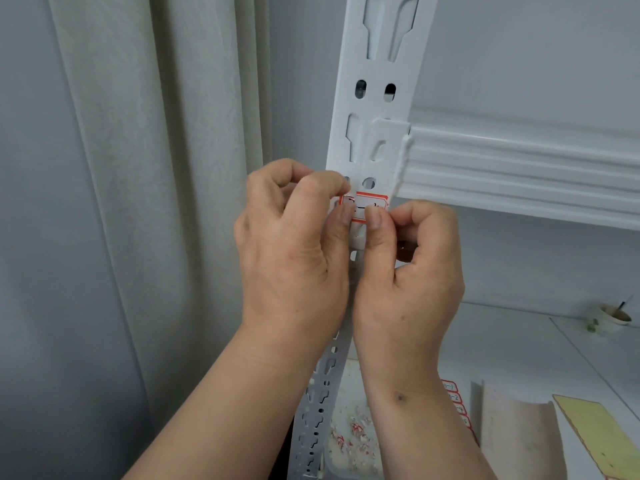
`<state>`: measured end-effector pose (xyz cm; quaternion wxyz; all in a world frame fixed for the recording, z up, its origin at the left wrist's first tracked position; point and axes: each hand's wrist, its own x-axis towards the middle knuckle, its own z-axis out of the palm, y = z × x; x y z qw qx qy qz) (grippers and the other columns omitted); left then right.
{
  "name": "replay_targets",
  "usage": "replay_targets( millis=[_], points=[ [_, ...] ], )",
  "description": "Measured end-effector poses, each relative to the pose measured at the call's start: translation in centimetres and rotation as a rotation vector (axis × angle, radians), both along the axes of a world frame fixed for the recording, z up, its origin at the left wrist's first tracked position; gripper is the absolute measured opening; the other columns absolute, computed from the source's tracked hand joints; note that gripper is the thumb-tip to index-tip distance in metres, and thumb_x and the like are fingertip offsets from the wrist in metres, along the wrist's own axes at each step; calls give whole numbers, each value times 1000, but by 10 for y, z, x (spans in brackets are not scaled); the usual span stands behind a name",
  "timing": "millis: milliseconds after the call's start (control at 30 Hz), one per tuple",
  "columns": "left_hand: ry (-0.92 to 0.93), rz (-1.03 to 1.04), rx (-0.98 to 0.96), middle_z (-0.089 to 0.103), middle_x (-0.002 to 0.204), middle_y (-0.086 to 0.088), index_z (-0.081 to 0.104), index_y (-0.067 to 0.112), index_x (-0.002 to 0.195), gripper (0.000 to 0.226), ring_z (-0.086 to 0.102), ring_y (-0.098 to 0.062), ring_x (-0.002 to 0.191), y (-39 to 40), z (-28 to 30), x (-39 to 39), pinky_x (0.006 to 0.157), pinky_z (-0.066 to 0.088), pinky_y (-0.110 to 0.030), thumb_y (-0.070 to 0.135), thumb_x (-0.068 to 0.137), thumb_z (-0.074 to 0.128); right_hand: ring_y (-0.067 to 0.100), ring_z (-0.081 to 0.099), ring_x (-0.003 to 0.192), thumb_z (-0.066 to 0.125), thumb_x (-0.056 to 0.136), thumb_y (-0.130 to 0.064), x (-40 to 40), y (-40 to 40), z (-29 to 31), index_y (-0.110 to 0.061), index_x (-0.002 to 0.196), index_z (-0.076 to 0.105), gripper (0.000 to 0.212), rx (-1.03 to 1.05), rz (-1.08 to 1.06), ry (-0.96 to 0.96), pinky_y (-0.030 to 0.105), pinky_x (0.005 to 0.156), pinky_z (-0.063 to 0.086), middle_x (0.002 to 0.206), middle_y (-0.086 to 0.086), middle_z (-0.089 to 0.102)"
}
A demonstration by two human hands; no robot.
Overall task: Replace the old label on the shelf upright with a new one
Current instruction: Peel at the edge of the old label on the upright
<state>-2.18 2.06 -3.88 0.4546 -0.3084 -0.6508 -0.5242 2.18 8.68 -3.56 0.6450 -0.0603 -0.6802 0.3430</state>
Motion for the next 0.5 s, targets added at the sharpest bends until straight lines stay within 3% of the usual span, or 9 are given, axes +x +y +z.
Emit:
replay_targets(
  millis=[100, 200, 367, 500],
  points=[
    [42, -8, -14, 43, 110, 3, 53, 26, 101, 16, 40, 10, 90, -1, 3, -5, 79, 50, -42, 13, 94, 61, 15, 55, 71, 58, 93, -21, 0, 0, 0, -26, 85, 47, 14, -4, 10, -2, 15, 63, 42, 78, -3, 57],
    [46, 2, -34, 42, 109, 5, 52, 26, 97, 13, 43, 7, 96, -2, 7, -4, 81, 50, -49, 15, 94, 58, 16, 55, 70, 59, 93, -20, 0, 0, -1, -27, 86, 46, 16, -6, 7, -3, 16, 62, 42, 78, -2, 57],
    [92, 38, -95, 41, 108, 10, 52, 21, 93, 5, 49, -21, 99, -3, 13, -7, 80, 48, -52, 16, 92, 53, 16, 54, 70, 58, 93, -20, -1, -1, -1, -27, 86, 46, 16, -4, 3, 0, 15, 62, 41, 78, -2, 57],
    [58, 122, -70, 51, 114, -7, 63, 4, 87, 12, 44, -23, 106, 1, 12, -6, 92, 43, -41, 12, 91, 56, 16, 54, 70, 58, 93, -21, 0, -1, -1, -27, 86, 46, 15, -1, 4, -8, 16, 62, 42, 78, -3, 56]
  ],
)
